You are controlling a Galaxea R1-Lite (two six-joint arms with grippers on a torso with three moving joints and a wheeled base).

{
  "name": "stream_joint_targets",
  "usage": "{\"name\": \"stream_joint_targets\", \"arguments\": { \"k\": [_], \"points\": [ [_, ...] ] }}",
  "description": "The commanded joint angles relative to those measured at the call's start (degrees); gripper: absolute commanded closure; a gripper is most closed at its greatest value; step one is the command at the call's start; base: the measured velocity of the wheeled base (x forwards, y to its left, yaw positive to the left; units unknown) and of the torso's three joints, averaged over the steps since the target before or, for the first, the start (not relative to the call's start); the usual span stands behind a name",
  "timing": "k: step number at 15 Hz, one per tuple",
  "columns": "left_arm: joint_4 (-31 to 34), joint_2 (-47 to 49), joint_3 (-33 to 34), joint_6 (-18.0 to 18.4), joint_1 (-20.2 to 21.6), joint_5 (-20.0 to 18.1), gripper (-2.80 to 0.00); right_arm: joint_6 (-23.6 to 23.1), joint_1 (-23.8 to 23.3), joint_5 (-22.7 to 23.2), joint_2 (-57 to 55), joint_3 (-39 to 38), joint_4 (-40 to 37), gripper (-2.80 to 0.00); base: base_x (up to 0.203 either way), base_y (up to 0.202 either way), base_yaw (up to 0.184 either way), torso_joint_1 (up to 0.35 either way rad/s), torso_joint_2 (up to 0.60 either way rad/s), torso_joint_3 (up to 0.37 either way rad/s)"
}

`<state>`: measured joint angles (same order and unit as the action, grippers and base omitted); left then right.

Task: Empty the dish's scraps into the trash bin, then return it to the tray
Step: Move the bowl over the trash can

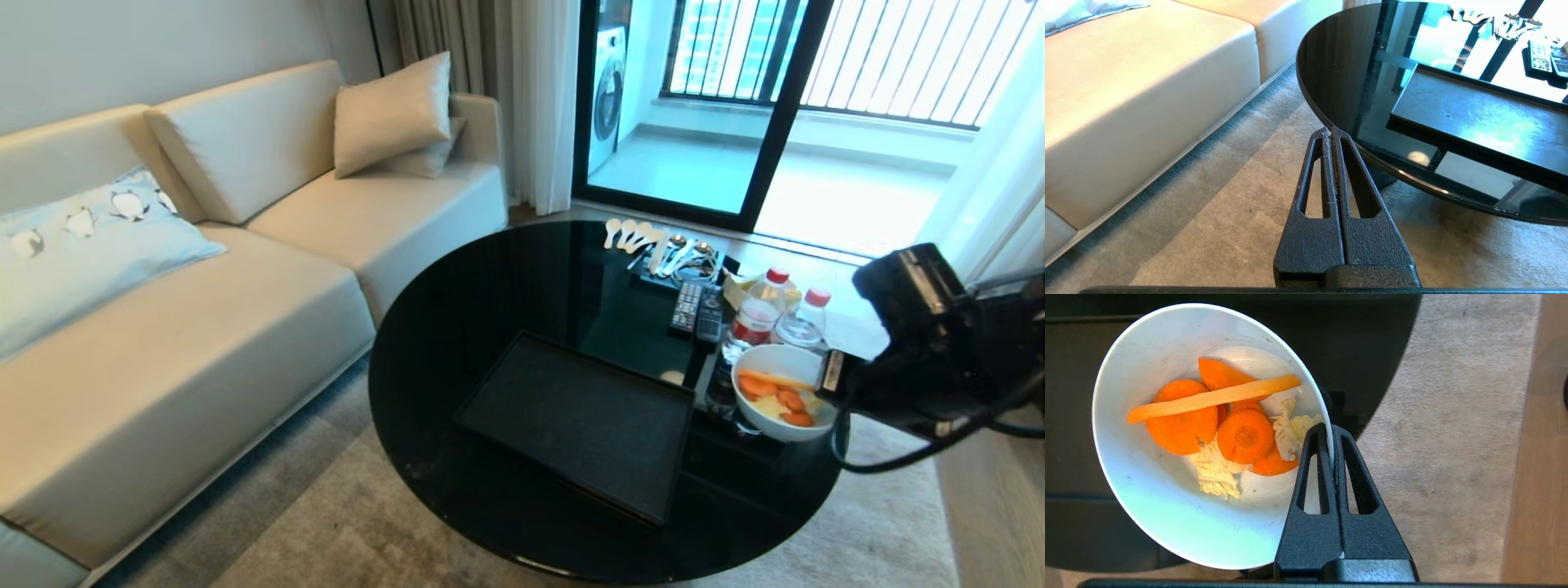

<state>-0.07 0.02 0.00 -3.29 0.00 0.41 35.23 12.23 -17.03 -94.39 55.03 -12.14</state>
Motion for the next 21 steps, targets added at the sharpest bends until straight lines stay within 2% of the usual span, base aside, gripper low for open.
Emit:
{"name": "stream_joint_targets", "arguments": {
  "k": [1,6,9,11,14,17,21],
  "points": [
    [0.0,0.0,0.0,0.0,0.0,0.0,0.0,-0.6,0.0,0.0,9.8,-6.4,1.3,0.0,0.0,0.0,0.0,0.0,0.0,0.0],
    [0.0,0.0,0.0,0.0,0.0,0.0,0.0,-1.6,-0.2,-0.2,27.0,-19.9,1.3,0.0,0.0,0.0,0.0,0.0,0.0,0.0],
    [0.0,0.0,0.0,0.0,0.0,0.0,0.0,-1.8,-0.4,-0.8,37.2,-22.3,-5.0,0.0,0.0,0.0,0.0,0.0,0.0,0.0],
    [0.0,0.0,0.0,0.0,0.0,0.0,0.0,-3.6,-0.4,-1.1,43.4,-22.8,-8.6,0.0,0.0,0.0,0.0,0.0,0.0,0.0],
    [0.0,0.0,0.0,0.0,0.0,0.0,0.0,-4.9,-0.9,-5.3,46.1,-23.4,-11.8,0.0,0.0,0.0,0.0,0.0,0.0,0.0],
    [0.0,0.0,0.0,0.0,0.0,0.0,0.0,-5.6,-5.4,-5.2,46.9,-25.3,-11.7,0.0,0.0,0.0,0.0,0.0,0.0,0.0],
    [0.0,0.0,0.0,0.0,0.0,0.0,0.0,-10.8,-13.8,-3.8,50.1,-31.3,-10.9,0.0,0.0,0.0,0.0,0.0,0.0,0.0]
  ]
}}
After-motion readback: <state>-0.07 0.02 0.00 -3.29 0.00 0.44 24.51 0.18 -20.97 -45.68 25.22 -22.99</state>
